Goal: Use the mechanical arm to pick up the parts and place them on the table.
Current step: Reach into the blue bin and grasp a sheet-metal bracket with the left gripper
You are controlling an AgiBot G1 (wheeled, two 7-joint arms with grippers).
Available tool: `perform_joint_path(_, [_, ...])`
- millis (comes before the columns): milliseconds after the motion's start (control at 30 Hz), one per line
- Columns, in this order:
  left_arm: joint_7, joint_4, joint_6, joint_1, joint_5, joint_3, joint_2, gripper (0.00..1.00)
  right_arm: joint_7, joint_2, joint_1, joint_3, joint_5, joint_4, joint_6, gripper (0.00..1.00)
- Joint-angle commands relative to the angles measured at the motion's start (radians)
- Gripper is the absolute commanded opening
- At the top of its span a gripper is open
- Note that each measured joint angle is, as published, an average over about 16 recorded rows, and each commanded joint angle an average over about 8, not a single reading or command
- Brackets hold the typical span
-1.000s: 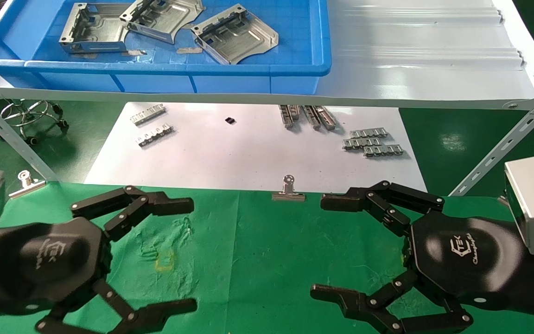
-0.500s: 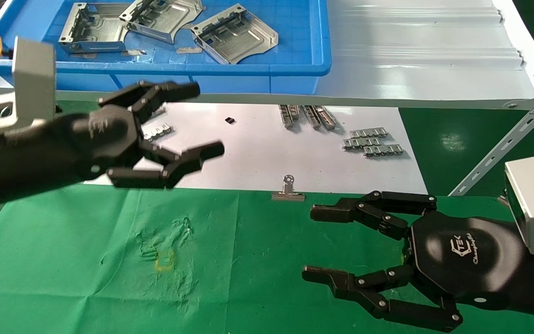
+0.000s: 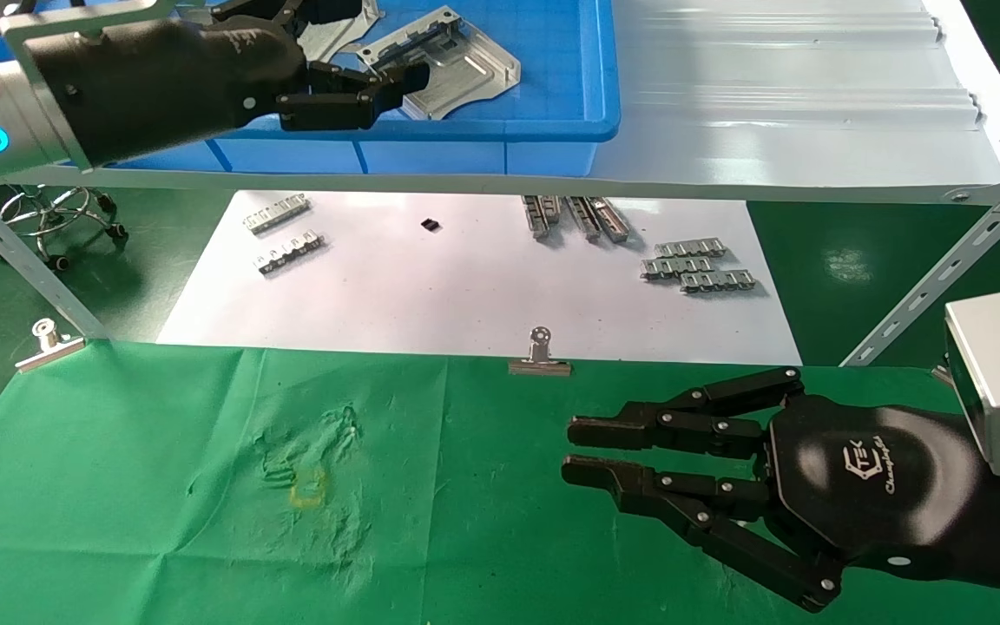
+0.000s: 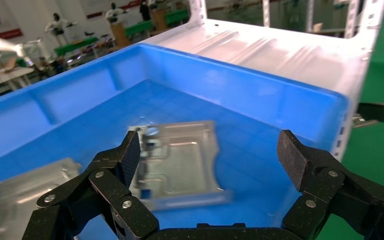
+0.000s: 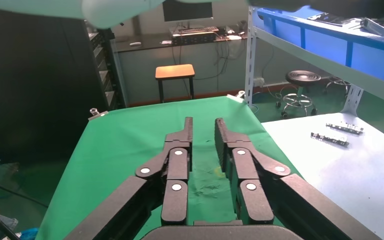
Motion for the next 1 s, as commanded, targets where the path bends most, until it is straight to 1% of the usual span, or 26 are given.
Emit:
perform_joint_path(33, [0.020,0.081,0.001,-0.060,0.029,0.016,0.028,1.00,0.000,0.000,0.000,0.000,0.000,0.000,0.000,0.00])
perform_joint_path(167, [0.060,0.235,-0.113,-0.144,0.083,0.038,0.098,1.00,0.000,0.000,0.000,0.000,0.000,0.000,0.000,0.00])
perform_joint_path(300, [0.100,0.344,-0.228,-0.200,0.130,0.060,0.164,1.00,0.000,0.000,0.000,0.000,0.000,0.000,0.000,0.00])
perform_joint_path(400, [0.119,0.399,-0.270,-0.227,0.151,0.072,0.203,1.00,0.000,0.000,0.000,0.000,0.000,0.000,0.000,0.00])
perform_joint_path(567, [0.137,0.462,-0.300,-0.251,0.167,0.082,0.246,1.00,0.000,0.000,0.000,0.000,0.000,0.000,0.000,0.00])
perform_joint_path(600, [0.140,0.471,-0.307,-0.253,0.168,0.083,0.252,0.97,0.000,0.000,0.000,0.000,0.000,0.000,0.000,0.00])
perform_joint_path(633, [0.144,0.479,-0.313,-0.254,0.170,0.084,0.258,0.90,0.000,0.000,0.000,0.000,0.000,0.000,0.000,0.00])
perform_joint_path(667, [0.147,0.486,-0.321,-0.255,0.170,0.085,0.263,0.80,0.000,0.000,0.000,0.000,0.000,0.000,0.000,0.00])
perform_joint_path(833, [0.159,0.504,-0.354,-0.252,0.164,0.081,0.280,0.17,0.000,0.000,0.000,0.000,0.000,0.000,0.000,0.00])
perform_joint_path(867, [0.161,0.506,-0.358,-0.250,0.161,0.079,0.282,0.07,0.000,0.000,0.000,0.000,0.000,0.000,0.000,0.00])
perform_joint_path(900, [0.163,0.506,-0.361,-0.248,0.158,0.077,0.283,0.02,0.000,0.000,0.000,0.000,0.000,0.000,0.000,0.00])
perform_joint_path(933, [0.164,0.506,-0.363,-0.246,0.155,0.075,0.284,0.00,0.000,0.000,0.000,0.000,0.000,0.000,0.000,0.00])
perform_joint_path(1000, [0.167,0.506,-0.366,-0.242,0.148,0.071,0.285,0.00,0.000,0.000,0.000,0.000,0.000,0.000,0.000,0.00])
